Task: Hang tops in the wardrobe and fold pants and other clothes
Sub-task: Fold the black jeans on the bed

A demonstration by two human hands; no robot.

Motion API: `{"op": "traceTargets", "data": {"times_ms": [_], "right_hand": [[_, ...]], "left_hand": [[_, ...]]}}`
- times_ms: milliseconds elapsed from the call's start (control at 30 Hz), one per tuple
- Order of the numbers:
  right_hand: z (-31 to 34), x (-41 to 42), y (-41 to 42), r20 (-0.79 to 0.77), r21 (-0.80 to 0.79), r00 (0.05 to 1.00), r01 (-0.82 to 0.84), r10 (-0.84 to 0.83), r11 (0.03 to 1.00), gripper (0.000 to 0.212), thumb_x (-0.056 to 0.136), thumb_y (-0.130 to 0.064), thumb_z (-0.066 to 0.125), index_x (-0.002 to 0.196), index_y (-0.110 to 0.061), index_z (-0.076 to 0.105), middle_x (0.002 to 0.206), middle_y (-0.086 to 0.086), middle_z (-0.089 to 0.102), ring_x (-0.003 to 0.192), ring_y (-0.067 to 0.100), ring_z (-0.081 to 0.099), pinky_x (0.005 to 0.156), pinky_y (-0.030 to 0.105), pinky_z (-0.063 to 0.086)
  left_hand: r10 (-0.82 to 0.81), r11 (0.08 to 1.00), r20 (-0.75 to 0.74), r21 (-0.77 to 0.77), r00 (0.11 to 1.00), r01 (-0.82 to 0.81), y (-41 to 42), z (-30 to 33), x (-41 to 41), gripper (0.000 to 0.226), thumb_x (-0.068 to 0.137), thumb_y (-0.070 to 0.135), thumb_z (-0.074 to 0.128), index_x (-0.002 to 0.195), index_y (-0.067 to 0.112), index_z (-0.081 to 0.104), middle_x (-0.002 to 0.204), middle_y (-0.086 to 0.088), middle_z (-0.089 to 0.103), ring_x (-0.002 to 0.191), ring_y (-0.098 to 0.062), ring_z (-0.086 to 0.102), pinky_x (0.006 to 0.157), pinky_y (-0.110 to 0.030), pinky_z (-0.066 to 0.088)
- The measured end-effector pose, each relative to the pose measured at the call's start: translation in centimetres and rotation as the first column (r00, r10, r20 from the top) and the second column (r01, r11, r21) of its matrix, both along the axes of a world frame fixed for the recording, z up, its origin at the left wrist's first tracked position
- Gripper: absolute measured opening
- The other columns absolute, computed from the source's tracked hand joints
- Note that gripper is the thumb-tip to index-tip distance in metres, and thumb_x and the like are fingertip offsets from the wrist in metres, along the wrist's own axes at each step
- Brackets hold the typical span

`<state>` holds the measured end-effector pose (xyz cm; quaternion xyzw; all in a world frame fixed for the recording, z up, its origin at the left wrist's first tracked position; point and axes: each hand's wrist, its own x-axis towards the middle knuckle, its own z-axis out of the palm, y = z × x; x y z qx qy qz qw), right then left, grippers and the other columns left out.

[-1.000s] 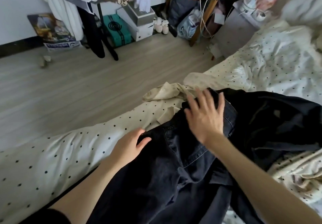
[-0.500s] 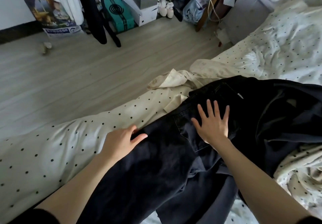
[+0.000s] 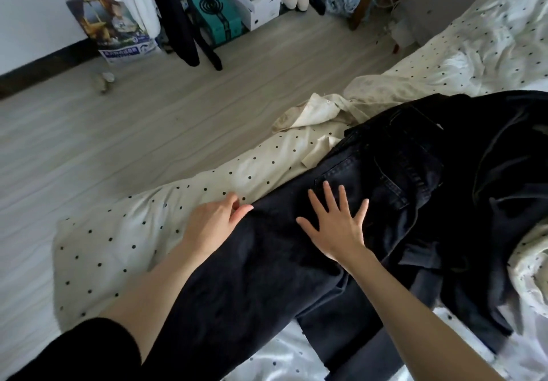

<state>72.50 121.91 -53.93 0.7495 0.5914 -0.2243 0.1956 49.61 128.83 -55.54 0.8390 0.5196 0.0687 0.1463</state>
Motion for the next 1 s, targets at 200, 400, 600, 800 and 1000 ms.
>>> {"op": "traceTargets", "data": {"times_ms": [200,400,600,800,1000], "right_hand": [[1.3,-6.7,-5.9,0.005,0.218,0.926,-0.370,0.378,0.903,0.064,0.089,-0.061,0.024,0.145,-0.031,0.034,0.156,0.005,0.022,0.144,0.029,0.017,0.109,0.067,0.003],[-3.0,-7.4,-6.8,0.103,0.070,0.920,-0.386,0.379,0.920,0.069,0.094,-0.061,0.016,0.143,-0.030,-0.022,0.145,0.003,-0.037,0.139,0.027,-0.030,0.097,0.062,-0.029],[-2.1,-11.9,-12.2,0.012,0.077,0.935,-0.354,0.355,0.932,0.062,0.097,-0.056,0.016,0.147,-0.033,-0.013,0.146,0.003,-0.032,0.141,0.028,-0.023,0.099,0.063,-0.028],[-2.6,-19.1,-17.6,-0.045,-0.055,0.963,-0.268,0.266,0.962,0.066,0.097,-0.055,0.021,0.151,-0.025,-0.003,0.157,0.008,-0.015,0.143,0.026,-0.019,0.097,0.063,-0.030],[-1.4,-22.2,-19.9,-0.155,-0.126,0.985,-0.093,0.073,0.988,0.065,0.098,-0.051,0.024,0.151,-0.026,-0.004,0.158,0.003,-0.017,0.144,0.022,-0.019,0.111,0.056,-0.012]], "left_hand": [[0.041,0.998,-0.157,-0.040,0.987,-0.048,-6.2,-1.5,-6.0,0.073,0.099,0.053,0.013,0.077,0.005,0.063,0.046,-0.002,0.052,0.036,-0.020,0.052,0.035,-0.022,0.037],[0.016,1.000,-0.348,-0.002,0.937,-0.018,-8.6,-2.6,-11.4,0.069,0.099,0.047,0.013,0.101,0.000,0.064,0.086,-0.014,0.062,0.072,-0.031,0.060,0.066,-0.041,0.050],[-0.007,0.991,-0.333,-0.130,0.943,-0.039,-12.0,-0.9,-12.8,0.042,0.089,0.026,0.060,0.120,-0.004,0.059,0.086,-0.018,0.063,0.068,-0.033,0.062,0.060,-0.040,0.054],[0.072,0.940,-0.246,-0.306,0.967,-0.148,-13.1,-0.8,-17.6,0.045,0.095,0.031,0.051,0.128,0.000,0.050,0.111,-0.015,0.063,0.100,-0.031,0.062,0.087,-0.038,0.049],[0.145,0.901,-0.183,-0.381,0.972,-0.206,-15.1,-0.2,-21.8,0.052,0.091,0.038,0.055,0.129,0.003,0.051,0.113,-0.010,0.064,0.104,-0.026,0.061,0.089,-0.033,0.048]]}}
